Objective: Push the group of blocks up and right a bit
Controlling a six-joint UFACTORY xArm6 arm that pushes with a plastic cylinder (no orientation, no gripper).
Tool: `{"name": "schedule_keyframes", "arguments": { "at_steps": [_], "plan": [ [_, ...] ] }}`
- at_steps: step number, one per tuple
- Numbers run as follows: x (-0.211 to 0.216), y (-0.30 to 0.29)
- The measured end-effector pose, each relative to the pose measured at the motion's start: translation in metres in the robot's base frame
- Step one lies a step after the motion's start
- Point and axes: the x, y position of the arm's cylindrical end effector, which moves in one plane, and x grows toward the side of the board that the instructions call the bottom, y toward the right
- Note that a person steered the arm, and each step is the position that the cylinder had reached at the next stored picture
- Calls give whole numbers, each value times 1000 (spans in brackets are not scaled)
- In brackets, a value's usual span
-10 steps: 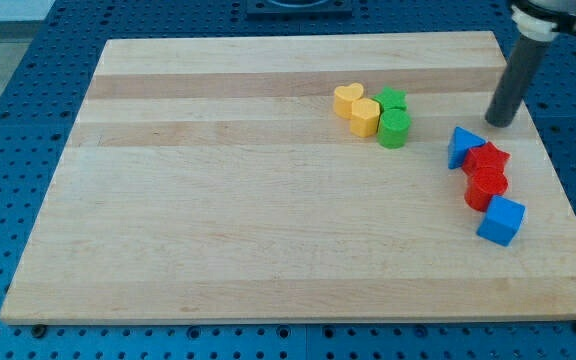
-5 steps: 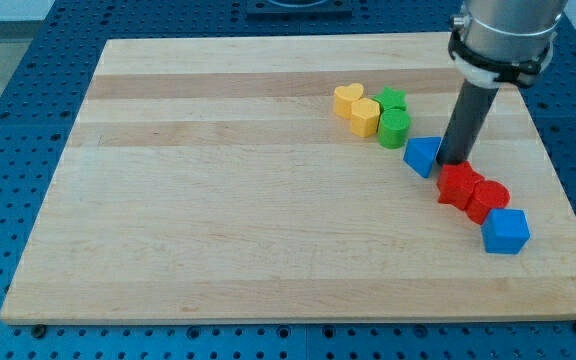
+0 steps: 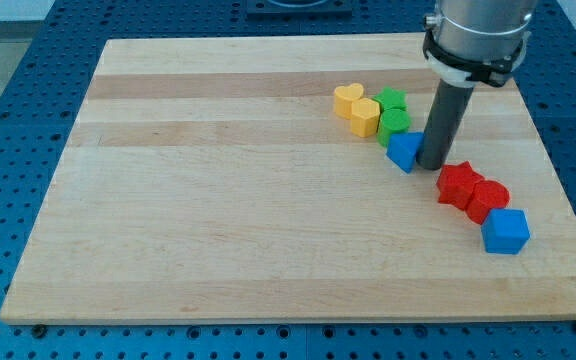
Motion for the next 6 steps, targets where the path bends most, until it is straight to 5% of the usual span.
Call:
{"name": "schedule_keyframes", "arguments": {
  "at_steps": [3, 6],
  "plan": [
    [-18, -38],
    [34, -62]
  ]
}}
